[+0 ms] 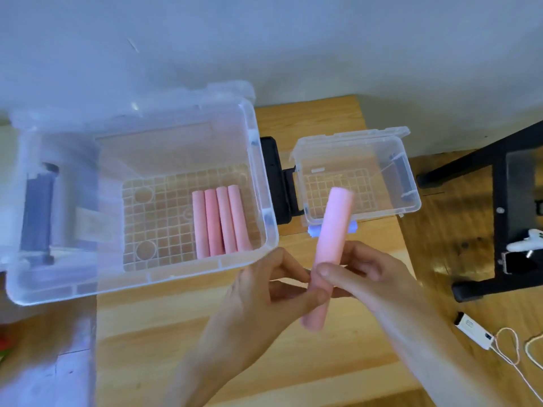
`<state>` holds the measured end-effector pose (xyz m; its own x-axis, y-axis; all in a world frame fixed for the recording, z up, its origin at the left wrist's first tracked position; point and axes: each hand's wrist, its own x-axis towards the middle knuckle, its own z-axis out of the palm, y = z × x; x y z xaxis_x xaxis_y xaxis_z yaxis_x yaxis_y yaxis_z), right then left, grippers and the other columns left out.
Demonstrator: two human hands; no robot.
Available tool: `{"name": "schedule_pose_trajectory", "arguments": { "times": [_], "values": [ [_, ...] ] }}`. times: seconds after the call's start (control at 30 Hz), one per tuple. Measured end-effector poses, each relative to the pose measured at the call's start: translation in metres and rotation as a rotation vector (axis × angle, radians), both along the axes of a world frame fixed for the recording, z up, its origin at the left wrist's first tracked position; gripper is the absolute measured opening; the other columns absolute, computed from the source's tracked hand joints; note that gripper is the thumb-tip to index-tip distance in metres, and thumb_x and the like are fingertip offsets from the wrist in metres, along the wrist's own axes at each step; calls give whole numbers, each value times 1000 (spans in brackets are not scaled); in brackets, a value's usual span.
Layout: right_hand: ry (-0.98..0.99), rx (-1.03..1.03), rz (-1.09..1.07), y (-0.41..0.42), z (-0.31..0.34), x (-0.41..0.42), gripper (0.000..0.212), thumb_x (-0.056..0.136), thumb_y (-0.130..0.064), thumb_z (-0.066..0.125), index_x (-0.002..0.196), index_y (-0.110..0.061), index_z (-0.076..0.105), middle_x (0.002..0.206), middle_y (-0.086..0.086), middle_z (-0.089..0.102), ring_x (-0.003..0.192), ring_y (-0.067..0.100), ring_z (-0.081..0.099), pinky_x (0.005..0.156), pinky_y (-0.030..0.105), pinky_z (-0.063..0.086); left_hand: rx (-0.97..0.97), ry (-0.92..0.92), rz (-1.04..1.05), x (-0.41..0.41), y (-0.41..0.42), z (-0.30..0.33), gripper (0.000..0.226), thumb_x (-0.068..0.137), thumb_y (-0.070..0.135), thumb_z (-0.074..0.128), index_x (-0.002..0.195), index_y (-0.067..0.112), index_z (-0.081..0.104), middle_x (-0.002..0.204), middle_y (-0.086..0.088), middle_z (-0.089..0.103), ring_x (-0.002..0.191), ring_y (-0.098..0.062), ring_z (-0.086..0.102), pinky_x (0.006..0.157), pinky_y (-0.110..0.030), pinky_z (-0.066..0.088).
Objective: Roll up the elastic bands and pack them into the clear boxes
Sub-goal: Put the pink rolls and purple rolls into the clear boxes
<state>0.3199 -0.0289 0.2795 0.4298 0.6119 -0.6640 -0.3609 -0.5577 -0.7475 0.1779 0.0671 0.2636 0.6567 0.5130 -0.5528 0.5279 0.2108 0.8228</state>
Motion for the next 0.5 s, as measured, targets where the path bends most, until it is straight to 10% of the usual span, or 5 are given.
{"name": "schedule_pose_trajectory", "arguments": {
  "times": [0.23,0.5],
  "values": [
    [-70,117,250,105,26,-45,8,85,-14,73,91,-19,75,89,3,76,82,17,72,73,27,58,99,19,166,-56,92,39,53,68,35,81,117,32,62,89,11,77,81,-10,74,78,-27,59],
    [-80,-2,411,223,-39,-87,20,88,-20,74,104,-9,71,90,4,78,73,13,75,73,27,60,-86,152,106,-105,204,-16,20,85,14,75,105,17,71,94,0,78,85,-12,75,76,-19,59]
  ]
}}
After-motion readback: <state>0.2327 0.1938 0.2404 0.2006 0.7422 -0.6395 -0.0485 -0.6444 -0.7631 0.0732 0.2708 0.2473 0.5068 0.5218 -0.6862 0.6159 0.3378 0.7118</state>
